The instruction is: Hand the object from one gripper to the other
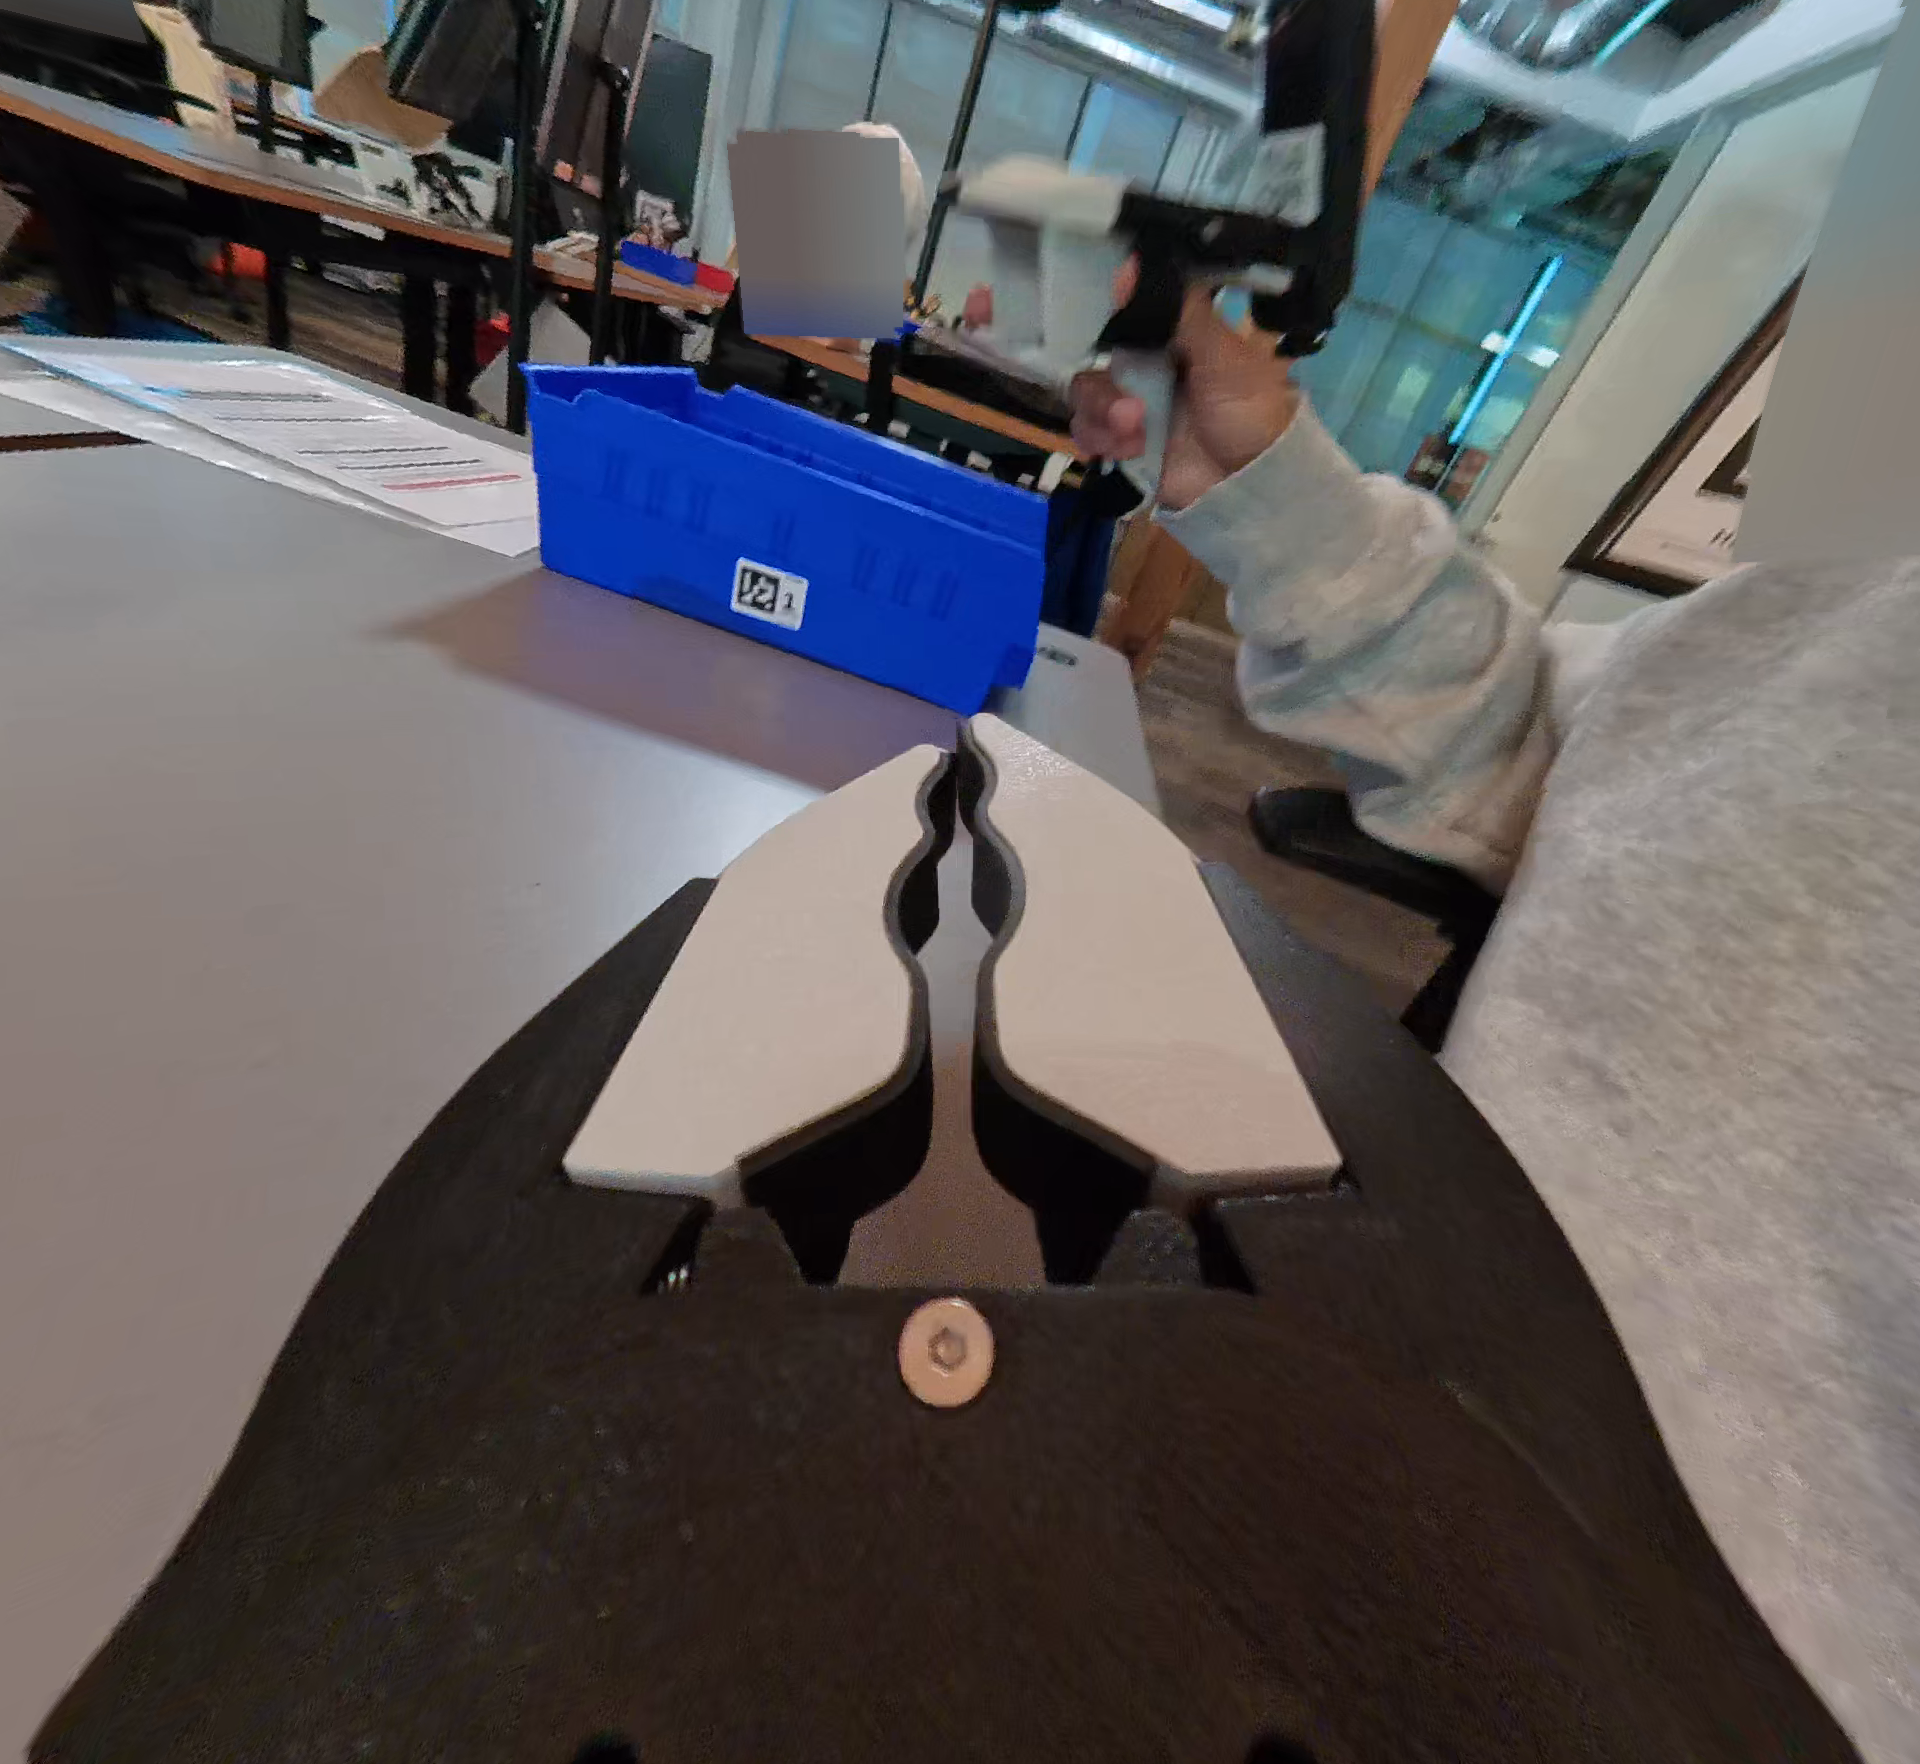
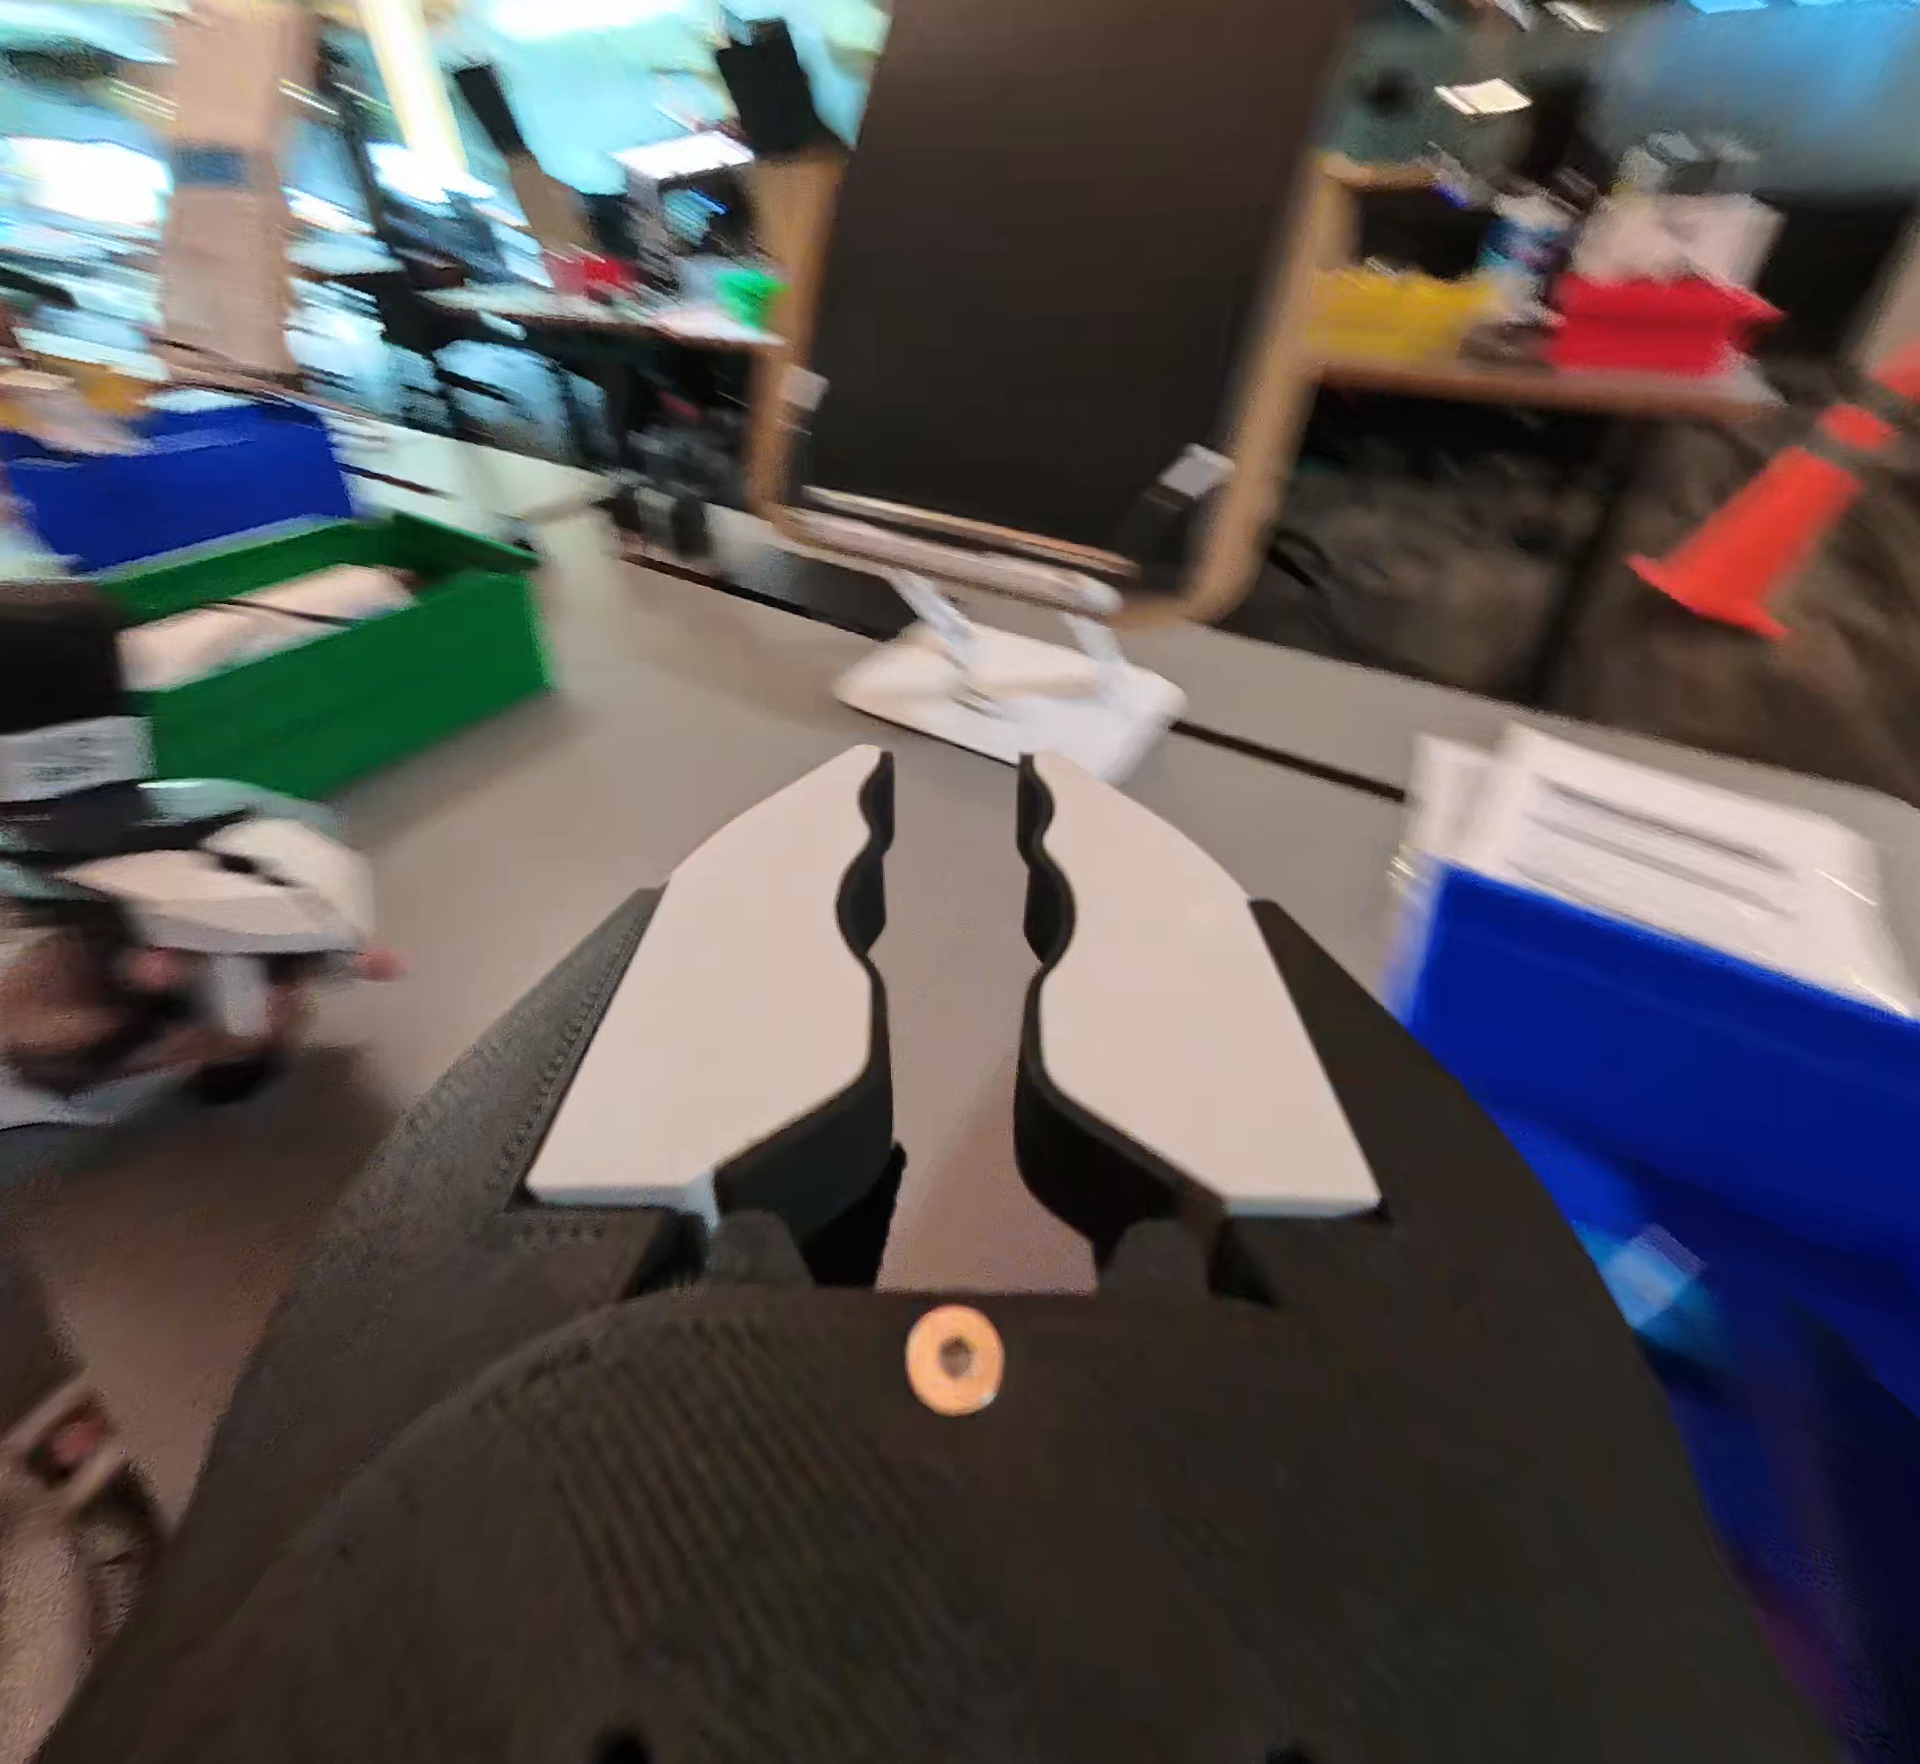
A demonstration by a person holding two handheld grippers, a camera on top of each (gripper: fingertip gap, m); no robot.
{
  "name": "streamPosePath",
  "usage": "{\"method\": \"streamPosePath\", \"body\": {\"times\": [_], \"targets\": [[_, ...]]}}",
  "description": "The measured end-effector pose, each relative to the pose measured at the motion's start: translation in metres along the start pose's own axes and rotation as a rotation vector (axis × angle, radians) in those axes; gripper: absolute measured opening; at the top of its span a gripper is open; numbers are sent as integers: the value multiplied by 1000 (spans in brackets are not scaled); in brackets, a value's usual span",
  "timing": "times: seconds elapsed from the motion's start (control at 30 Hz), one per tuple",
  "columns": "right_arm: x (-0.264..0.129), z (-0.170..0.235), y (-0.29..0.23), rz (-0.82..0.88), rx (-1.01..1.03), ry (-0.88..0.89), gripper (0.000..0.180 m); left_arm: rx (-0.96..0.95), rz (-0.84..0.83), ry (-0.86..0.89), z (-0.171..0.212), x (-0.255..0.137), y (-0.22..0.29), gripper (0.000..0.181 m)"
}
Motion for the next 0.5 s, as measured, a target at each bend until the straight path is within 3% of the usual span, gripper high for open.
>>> {"method": "streamPosePath", "body": {"times": [0.13, 0.3, 0.37, 0.5], "targets": [[39, 48, -82, -327, -43, 8, 17, 219, -41, -101, 4, 4, 8, 2], [67, 116, -108, -410, -134, -174, 4, 712, -209, -186, 4, 3, 21, 3], [68, 124, -109, -449, -127, -191, 3, 777, -213, -217, 6, 5, 24, 25], [70, 135, -108, -489, -130, -198, 1, 676, -283, -261, 9, 8, 13, 65]]}}
Point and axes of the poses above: each gripper's, where its closed fingertips meet, x out along the fingers, z out of its underside, y = z × x across the jaws, the point moved 9 cm from there along -x, back along the fingers, and after that the axes turned 14 degrees about x, right-handed, at the moved point
